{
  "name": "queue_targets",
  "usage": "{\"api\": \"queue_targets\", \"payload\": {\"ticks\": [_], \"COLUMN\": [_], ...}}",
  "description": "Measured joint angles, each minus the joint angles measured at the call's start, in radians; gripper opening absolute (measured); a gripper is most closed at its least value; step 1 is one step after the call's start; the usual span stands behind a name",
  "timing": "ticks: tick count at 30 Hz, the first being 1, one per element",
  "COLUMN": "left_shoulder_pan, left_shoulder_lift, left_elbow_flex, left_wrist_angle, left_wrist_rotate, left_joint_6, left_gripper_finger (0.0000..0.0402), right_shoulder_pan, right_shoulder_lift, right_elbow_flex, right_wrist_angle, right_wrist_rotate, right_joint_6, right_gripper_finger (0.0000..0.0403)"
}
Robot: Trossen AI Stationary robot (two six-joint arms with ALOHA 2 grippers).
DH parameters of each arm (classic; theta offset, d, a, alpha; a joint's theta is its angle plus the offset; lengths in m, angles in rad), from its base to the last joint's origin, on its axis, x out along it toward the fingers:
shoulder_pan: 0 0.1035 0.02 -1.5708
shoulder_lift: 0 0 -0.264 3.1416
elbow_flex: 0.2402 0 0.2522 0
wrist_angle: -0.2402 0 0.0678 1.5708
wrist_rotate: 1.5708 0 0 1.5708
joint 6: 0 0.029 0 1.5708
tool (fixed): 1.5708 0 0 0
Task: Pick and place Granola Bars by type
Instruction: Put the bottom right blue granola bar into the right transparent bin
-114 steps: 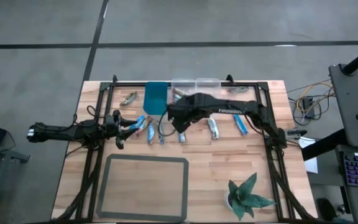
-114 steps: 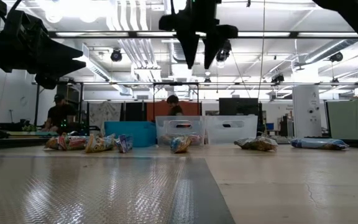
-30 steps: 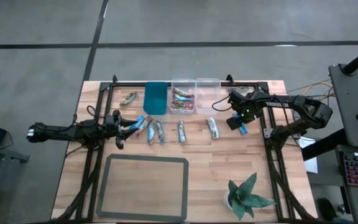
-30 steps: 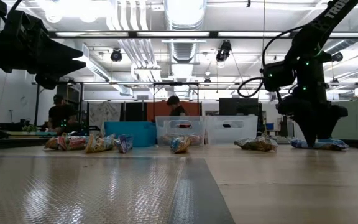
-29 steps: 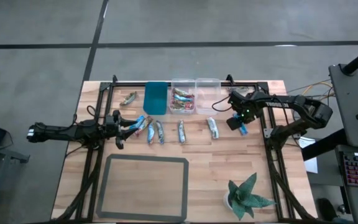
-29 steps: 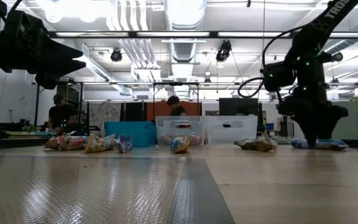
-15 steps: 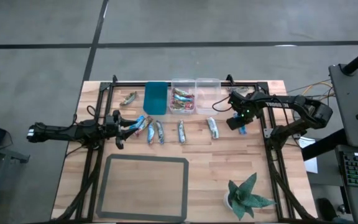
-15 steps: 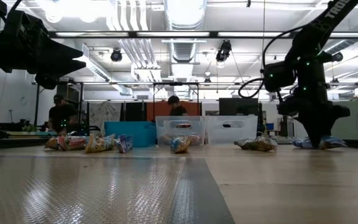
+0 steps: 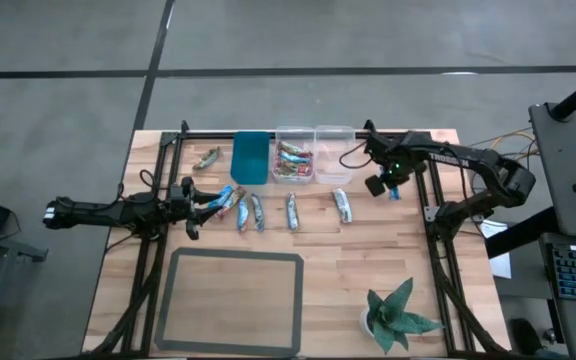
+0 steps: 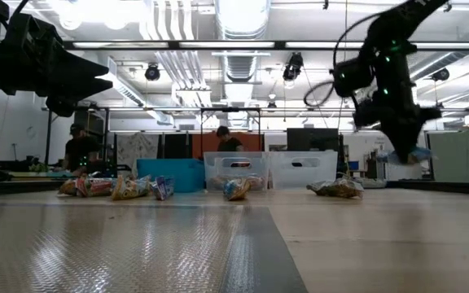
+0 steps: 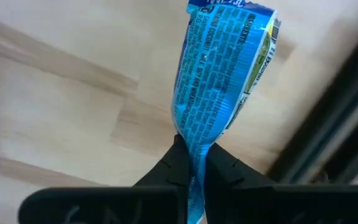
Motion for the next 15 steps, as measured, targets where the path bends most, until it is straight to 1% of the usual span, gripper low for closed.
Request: {"api": "queue_targets", "payload": {"ticks": [3, 7, 15], "left_shoulder_pan": [0.0, 0.0, 0.0], "left_shoulder_lift": [0.0, 0.0, 0.0], "left_elbow_flex": [0.0, 0.0, 0.0], "left_wrist_angle": [0.0, 0.0, 0.0], "left_wrist_rotate": [0.0, 0.0, 0.0], "left_joint_6": [0.0, 0.0, 0.0], "left_gripper_finger": [0.0158, 0.0158, 0.0158], "right_shoulder_pan": [0.0, 0.0, 0.0], "right_shoulder_lift": [0.0, 0.002, 0.04], "right_elbow_flex": [0.093, 0.216, 0.398], "right_wrist_angle": [-0.067, -0.149, -0.253], "right_wrist_rotate": [0.034, 0.083, 0.097], "right_joint_6": [-0.052, -0.166, -0.497], "right_gripper_finger": [0.0009, 0.0009, 0.0009]}}
